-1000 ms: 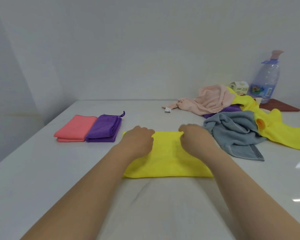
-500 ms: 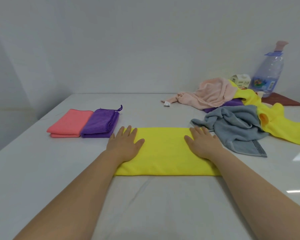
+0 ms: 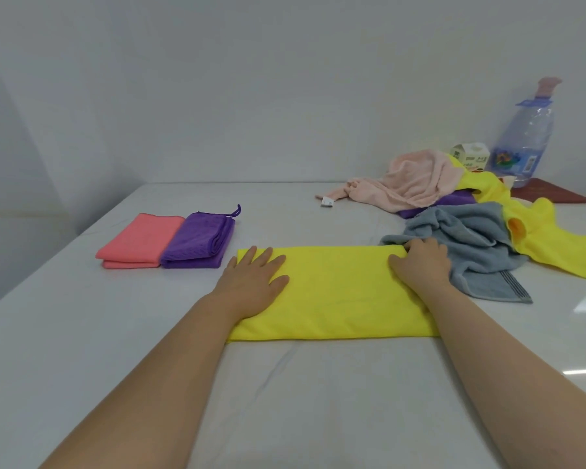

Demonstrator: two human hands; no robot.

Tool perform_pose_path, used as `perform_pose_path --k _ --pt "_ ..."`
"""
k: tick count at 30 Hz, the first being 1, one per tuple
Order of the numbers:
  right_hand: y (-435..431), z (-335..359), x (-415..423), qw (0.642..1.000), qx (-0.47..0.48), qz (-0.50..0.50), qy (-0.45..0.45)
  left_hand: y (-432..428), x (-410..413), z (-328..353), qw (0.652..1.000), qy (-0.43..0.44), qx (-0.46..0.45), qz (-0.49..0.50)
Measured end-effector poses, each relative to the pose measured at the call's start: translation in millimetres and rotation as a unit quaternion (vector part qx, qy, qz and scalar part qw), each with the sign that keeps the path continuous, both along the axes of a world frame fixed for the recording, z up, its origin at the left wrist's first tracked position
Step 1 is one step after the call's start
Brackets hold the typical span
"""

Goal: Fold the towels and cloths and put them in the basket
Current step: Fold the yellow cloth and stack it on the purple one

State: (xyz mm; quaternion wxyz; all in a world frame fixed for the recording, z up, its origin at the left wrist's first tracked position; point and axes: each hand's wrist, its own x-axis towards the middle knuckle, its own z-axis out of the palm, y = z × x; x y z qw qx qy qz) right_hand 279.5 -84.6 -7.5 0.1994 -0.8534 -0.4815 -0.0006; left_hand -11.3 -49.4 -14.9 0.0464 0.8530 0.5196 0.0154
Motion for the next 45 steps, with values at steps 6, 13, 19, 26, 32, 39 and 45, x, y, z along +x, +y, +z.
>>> perform_pose_path --k 6,13,19,26,32,39,45 --pt "-7 5 -6 0.997 0.056 0.020 0.051 -4 0 1 1.000 0.006 -0.014 0.012" --pt "-24 22 -16 0.933 0.254 0.084 0.241 -15 2 6 0.999 0.001 -0.026 0.040" --pt "-43 67 -50 0.890 0.327 0.177 0.265 -21 24 57 0.976 -0.218 0.005 0.016" --pt "-61 116 -77 0.858 0.332 0.293 0.259 -37 53 156 0.906 -0.403 -0.058 -0.117" --pt "-62 137 -84 0.863 0.336 0.298 0.232 -47 50 184 0.896 -0.411 -0.090 -0.143" --pt "-72 158 -85 0.919 0.203 0.288 0.179 -54 43 188 0.890 -0.444 0.015 -0.102" --pt "-74 167 -63 0.974 -0.085 0.206 -0.043 -56 30 197 0.853 -0.503 0.133 -0.037"
